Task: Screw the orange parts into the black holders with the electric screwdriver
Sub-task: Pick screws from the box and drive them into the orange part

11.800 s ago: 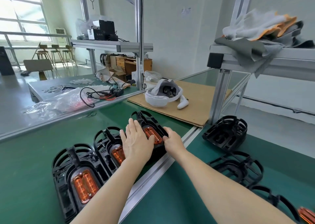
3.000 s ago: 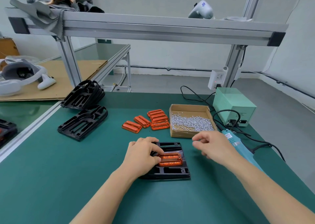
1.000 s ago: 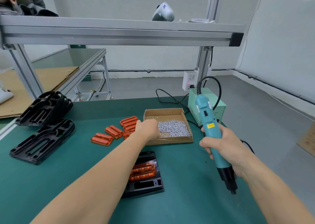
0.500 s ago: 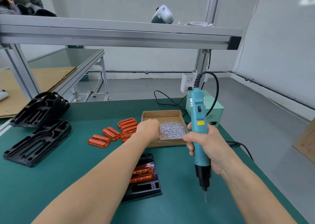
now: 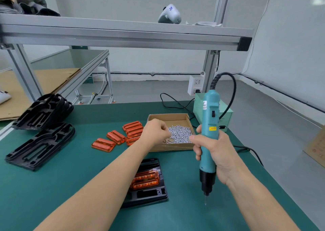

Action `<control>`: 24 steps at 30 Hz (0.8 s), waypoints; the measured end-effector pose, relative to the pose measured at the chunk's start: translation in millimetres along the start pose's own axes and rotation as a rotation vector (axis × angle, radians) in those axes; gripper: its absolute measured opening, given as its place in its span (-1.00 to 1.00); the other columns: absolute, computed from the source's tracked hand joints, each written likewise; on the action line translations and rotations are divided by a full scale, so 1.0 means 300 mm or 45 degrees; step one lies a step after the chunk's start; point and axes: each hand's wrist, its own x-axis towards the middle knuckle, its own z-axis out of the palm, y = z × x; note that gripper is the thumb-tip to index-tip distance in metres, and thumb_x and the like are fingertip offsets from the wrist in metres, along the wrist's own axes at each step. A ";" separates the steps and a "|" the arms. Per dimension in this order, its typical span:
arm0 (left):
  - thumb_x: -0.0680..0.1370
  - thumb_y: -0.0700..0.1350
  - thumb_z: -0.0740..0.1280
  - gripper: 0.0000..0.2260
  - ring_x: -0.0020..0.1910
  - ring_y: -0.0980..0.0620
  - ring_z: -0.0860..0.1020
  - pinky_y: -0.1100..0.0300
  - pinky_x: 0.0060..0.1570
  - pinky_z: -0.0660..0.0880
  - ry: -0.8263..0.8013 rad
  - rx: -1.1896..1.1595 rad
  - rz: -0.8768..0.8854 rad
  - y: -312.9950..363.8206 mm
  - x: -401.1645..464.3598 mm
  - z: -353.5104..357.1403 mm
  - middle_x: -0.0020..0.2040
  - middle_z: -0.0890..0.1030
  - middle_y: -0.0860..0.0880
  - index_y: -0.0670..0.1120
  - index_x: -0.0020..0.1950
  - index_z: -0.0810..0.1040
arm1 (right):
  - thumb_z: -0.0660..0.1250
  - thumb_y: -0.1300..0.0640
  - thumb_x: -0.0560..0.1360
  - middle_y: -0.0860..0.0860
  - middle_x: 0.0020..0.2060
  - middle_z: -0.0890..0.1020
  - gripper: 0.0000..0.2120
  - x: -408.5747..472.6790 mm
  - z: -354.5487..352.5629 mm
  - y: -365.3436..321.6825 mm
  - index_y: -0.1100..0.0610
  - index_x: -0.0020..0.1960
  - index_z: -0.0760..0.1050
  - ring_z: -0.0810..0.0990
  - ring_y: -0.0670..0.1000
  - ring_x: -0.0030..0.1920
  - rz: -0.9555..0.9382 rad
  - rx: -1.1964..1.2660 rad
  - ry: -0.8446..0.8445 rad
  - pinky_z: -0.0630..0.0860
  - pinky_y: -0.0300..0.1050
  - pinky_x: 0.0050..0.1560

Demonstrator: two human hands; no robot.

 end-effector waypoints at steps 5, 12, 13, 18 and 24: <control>0.34 -0.37 0.38 -0.84 -0.47 0.12 0.45 0.35 -0.45 0.40 0.055 -0.802 -0.121 0.010 -0.125 -0.042 -0.42 0.57 0.02 -0.14 -0.38 0.55 | 0.43 0.17 0.25 0.00 -0.49 0.40 -0.81 -0.003 0.007 -0.029 -0.03 -0.36 0.43 0.37 0.00 -0.48 -0.133 0.152 0.028 0.41 -0.18 -0.40; 0.40 -0.37 0.41 -0.87 -0.45 0.09 0.51 0.30 -0.42 0.49 -0.003 -1.407 -0.269 -0.014 -0.274 -0.099 -0.30 0.65 -0.14 -0.21 -0.10 0.63 | 0.36 0.26 0.28 -0.01 -0.47 0.36 -0.82 -0.004 0.072 -0.056 0.01 -0.31 0.42 0.35 -0.03 -0.50 -0.195 0.551 0.054 0.41 -0.19 -0.44; 0.38 -0.34 0.43 -0.88 -0.43 0.08 0.54 0.30 -0.42 0.51 -0.030 -1.468 -0.286 -0.019 -0.296 -0.107 -0.27 0.66 -0.15 -0.22 -0.11 0.63 | 0.34 0.26 0.29 -0.01 -0.46 0.35 -0.82 -0.005 0.081 -0.061 0.02 -0.29 0.41 0.35 -0.04 -0.50 -0.205 0.618 0.066 0.41 -0.19 -0.45; 0.33 -0.30 0.41 -0.83 -0.31 0.02 0.65 0.26 -0.37 0.58 -0.094 -1.702 -0.371 -0.051 -0.386 -0.133 -0.14 0.68 -0.21 -0.24 -0.08 0.61 | 0.28 0.26 0.32 -0.04 -0.47 0.34 -0.84 -0.007 0.123 -0.094 0.03 -0.25 0.34 0.33 -0.07 -0.52 -0.311 0.808 0.145 0.38 -0.25 -0.44; 0.36 -0.26 0.40 -0.92 -0.34 0.03 0.63 0.25 -0.39 0.59 -0.122 -1.810 -0.361 -0.052 -0.446 -0.132 -0.19 0.67 -0.18 -0.18 -0.18 0.65 | 0.23 0.28 0.36 -0.06 -0.48 0.34 -0.84 -0.013 0.182 -0.141 0.03 -0.25 0.34 0.33 -0.08 -0.52 -0.505 0.929 0.178 0.35 -0.27 -0.43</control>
